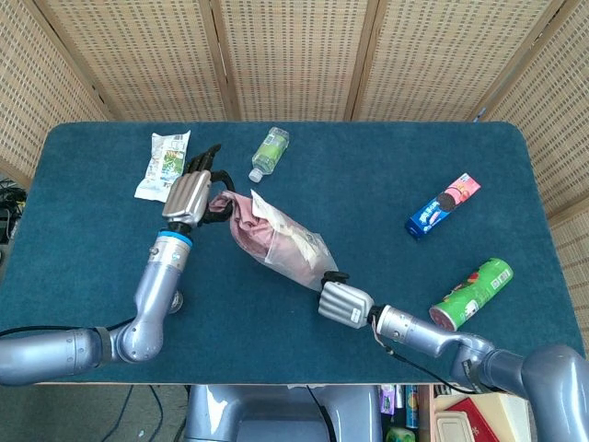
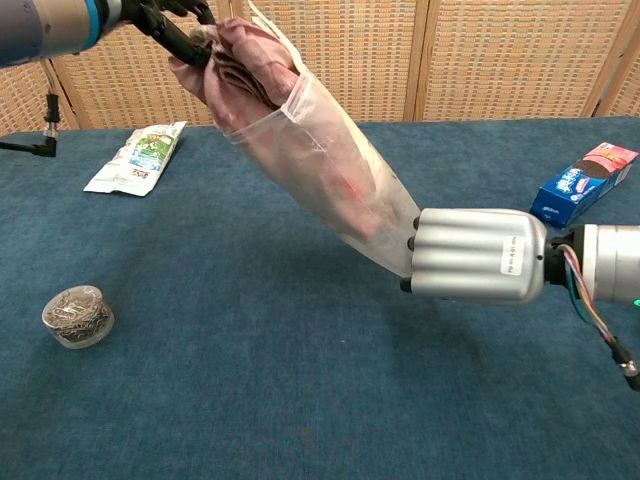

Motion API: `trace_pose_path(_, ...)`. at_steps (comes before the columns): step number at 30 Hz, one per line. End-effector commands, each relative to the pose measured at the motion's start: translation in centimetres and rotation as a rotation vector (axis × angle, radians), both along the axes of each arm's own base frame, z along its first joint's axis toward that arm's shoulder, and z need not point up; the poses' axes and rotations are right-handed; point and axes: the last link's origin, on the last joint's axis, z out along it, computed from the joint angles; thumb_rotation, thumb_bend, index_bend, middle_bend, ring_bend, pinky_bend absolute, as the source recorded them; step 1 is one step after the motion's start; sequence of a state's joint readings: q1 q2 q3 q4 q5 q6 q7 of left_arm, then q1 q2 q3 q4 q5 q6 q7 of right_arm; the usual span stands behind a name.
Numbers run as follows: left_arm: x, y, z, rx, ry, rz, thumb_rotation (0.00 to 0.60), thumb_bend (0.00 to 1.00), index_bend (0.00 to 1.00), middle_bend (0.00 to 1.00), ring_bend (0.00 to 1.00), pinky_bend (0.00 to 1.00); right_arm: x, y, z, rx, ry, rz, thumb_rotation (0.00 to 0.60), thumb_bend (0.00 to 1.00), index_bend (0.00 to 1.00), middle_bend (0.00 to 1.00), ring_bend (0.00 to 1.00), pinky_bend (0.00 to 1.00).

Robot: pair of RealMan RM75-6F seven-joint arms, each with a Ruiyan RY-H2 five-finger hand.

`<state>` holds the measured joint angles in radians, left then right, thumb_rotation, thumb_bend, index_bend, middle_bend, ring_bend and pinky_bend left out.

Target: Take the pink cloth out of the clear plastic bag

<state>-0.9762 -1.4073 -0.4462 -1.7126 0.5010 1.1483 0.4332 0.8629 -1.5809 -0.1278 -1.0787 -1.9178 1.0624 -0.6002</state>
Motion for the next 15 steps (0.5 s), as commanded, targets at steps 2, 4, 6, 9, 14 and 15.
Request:
trace_pose_path(2,-2.1,0.9,3.8,0.097,0.017,0.032,0.600,0.57,0.77,0.00,0.00,0.00,-1.2,-0.7,1.5,-0.043,0.018,-0.017,0.600,0.53,0.73,0.82,0.65,0.66)
trace_pose_path(4,-3.4,1.2,6.1,0.146,0.037,0.053,0.600,0.57,0.77,0.00,0.00,0.00,-1.9,-1.1,2.3,-0.064,0.029,-0.028,0.600,0.53,0.73,0.82,0.65,0.66)
trace_pose_path(6,-4.6,1.4,7.8,0.180,0.054,0.071,0.600,0.57,0.77,0.00,0.00,0.00,-2.4,-1.5,2.9,-0.083,0.040,-0.038,0.600,0.54,0.73,0.82,0.65,0.66)
trace_pose_path(9,-7.4,1.4,11.2,0.240,0.065,0.124,0.600,0.57,0.77,0.00,0.00,0.00,-3.4,-2.1,4.0,-0.113,0.055,-0.062,0.600,0.54,0.73,0.82,0.65,0.66)
trace_pose_path(14,-11.2,0.9,15.1,0.298,0.071,0.190,0.600,0.57,0.77,0.00,0.00,0.00,-4.7,-2.9,5.4,-0.160,0.072,-0.096,0.600,0.54,0.73,0.82,0.66,0.66)
trace_pose_path(15,-12.2,0.7,15.9,0.303,0.065,0.209,0.600,0.57,0.77,0.00,0.00,0.00,-5.1,-3.1,5.8,-0.174,0.079,-0.103,0.600,0.54,0.73,0.82,0.66,0.66)
